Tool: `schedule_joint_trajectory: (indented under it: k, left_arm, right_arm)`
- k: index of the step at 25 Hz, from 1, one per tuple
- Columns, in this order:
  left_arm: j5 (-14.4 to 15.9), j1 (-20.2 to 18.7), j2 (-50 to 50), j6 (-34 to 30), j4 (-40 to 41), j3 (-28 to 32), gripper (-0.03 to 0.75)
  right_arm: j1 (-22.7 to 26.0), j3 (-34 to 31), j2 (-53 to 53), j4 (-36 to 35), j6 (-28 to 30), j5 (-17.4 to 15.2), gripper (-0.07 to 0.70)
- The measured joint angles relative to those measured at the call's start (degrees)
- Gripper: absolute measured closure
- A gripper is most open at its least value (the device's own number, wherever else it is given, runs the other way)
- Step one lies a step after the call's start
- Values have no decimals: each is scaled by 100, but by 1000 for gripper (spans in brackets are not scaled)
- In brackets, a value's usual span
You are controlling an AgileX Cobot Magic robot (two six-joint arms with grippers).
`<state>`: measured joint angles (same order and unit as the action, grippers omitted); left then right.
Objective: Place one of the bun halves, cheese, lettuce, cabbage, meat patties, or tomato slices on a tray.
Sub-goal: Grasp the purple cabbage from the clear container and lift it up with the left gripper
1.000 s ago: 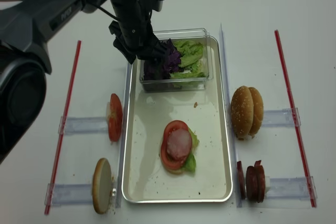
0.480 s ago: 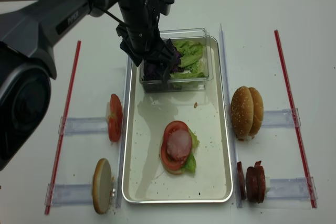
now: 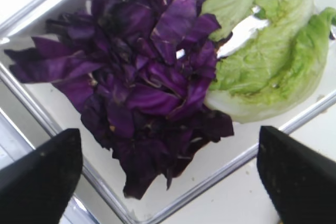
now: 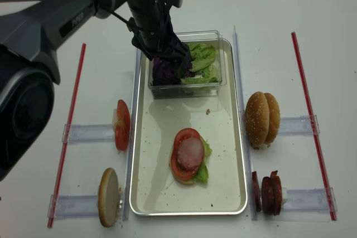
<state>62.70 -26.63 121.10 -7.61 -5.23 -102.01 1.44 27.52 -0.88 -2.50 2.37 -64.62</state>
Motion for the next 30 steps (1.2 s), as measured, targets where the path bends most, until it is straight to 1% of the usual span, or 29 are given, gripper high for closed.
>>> schedule_joint_trajectory:
  k: [4,11,16,25,30]
  left_arm:
    - [-228,0,0,0,0,0,106]
    - [-516,0,0,0,0,0,167]
    - [-689,0,0,0,0,0,171]
    - [-831,0,23,-86,0,0,172]
    - [-840,0,87,-112,0,0,174]
  right_arm:
    - [0,0,0,0,0,0,438]
    - [0,0,0,0,-8,0,438]
    - [0,0,0,0,-8,0,438]
    - [0,0,0,0,-8,0,438]
    - [0,0,0,0,-8,0,438]
